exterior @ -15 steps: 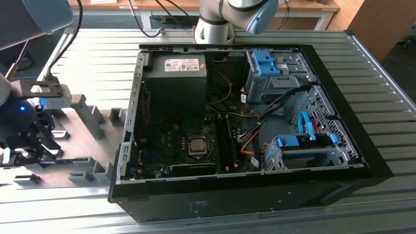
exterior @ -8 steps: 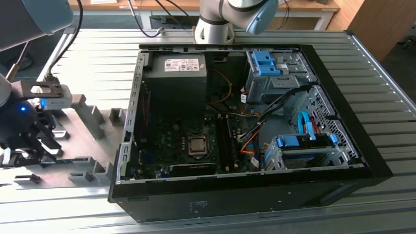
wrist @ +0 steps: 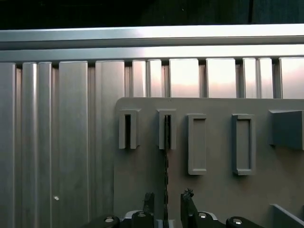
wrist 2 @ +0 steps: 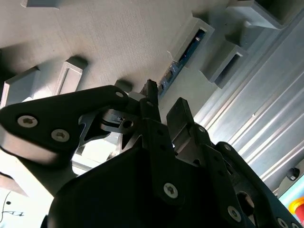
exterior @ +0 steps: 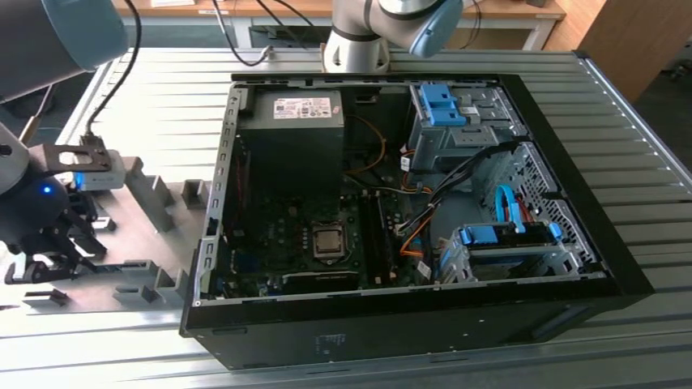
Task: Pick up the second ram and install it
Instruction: 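Pick up the second ram and move it above second insertion slot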
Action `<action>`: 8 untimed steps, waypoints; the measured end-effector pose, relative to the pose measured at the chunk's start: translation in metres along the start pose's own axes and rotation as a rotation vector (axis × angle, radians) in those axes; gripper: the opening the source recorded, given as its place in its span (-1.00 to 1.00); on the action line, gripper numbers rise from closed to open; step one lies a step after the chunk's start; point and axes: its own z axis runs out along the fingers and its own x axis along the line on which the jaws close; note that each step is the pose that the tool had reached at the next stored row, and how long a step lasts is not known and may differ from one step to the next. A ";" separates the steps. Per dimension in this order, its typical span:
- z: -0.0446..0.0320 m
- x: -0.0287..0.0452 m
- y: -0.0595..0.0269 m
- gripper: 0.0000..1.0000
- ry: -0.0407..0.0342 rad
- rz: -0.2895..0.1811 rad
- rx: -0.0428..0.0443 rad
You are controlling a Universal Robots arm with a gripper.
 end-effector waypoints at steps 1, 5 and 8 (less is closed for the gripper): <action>0.0018 0.0001 0.0001 -0.29 0.0000 0.000 0.0000; 0.0091 0.0002 0.0016 -0.29 0.0000 0.000 0.0000; 0.0146 0.0004 0.0032 -0.29 -0.0001 0.000 0.0001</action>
